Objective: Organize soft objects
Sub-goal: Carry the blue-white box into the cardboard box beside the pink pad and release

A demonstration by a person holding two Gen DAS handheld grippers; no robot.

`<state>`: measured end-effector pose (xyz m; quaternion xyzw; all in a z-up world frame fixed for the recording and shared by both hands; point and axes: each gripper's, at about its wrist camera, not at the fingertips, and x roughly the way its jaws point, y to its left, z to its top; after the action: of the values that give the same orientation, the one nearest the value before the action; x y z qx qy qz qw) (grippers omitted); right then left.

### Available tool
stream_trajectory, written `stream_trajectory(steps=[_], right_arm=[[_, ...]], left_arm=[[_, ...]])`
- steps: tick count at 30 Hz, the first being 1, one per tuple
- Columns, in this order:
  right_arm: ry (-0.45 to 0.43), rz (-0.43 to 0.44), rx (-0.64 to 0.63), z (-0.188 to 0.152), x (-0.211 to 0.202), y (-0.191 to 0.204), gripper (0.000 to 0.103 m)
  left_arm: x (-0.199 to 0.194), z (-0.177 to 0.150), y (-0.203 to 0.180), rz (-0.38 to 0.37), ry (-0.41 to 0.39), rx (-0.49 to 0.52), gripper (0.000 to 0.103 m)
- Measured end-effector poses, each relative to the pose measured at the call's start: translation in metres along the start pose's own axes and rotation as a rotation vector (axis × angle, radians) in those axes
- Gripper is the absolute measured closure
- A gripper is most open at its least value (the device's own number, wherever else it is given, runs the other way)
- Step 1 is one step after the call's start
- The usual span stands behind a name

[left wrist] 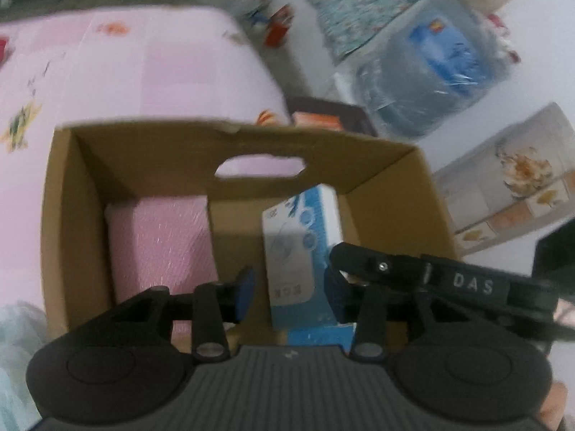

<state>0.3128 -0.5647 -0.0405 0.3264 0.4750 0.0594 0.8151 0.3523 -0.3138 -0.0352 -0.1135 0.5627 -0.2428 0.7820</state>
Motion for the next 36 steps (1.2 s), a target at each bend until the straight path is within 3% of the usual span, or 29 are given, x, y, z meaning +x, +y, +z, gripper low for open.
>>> stream_trajectory(steps=[4,11,16,21,23,25,26,29,32,34,36], right_arm=[[0.002,-0.009,-0.039,-0.009,-0.001,0.003,0.078],[-0.025,-0.057,-0.098,-0.011,-0.028,0.018,0.078],[-0.028,-0.067,-0.093,-0.014,-0.03,0.03,0.077],[-0.081,-0.098,-0.213,-0.021,-0.034,0.067,0.077],[-0.087,-0.145,-0.295,-0.026,-0.03,0.089,0.074],[-0.091,-0.221,-0.374,-0.031,-0.021,0.106,0.055],[-0.103,-0.273,-0.42,-0.034,-0.017,0.114,0.05],[-0.104,-0.383,-0.513,-0.039,-0.001,0.125,0.05],[-0.054,-0.416,-0.507,-0.036,0.014,0.118,0.055],[-0.026,-0.414,-0.459,-0.033,0.021,0.106,0.082],[-0.023,-0.328,-0.368,-0.028,0.018,0.094,0.084]], left_arm=[[-0.016,-0.007,0.0,-0.007,-0.022,0.02,0.059],[-0.082,-0.015,0.004,0.018,-0.136,0.066,0.053],[-0.135,-0.034,0.027,0.051,-0.213,0.064,0.051],[-0.176,-0.059,0.059,0.081,-0.282,0.039,0.051],[-0.186,-0.067,0.069,0.095,-0.303,0.032,0.05],[-0.191,-0.078,0.077,0.104,-0.318,0.023,0.049],[-0.192,-0.082,0.082,0.106,-0.32,0.016,0.049],[-0.193,-0.095,0.096,0.119,-0.316,0.012,0.049],[-0.187,-0.104,0.105,0.148,-0.301,0.024,0.05],[-0.186,-0.109,0.111,0.149,-0.291,0.024,0.05],[-0.186,-0.114,0.118,0.144,-0.284,0.021,0.05]])
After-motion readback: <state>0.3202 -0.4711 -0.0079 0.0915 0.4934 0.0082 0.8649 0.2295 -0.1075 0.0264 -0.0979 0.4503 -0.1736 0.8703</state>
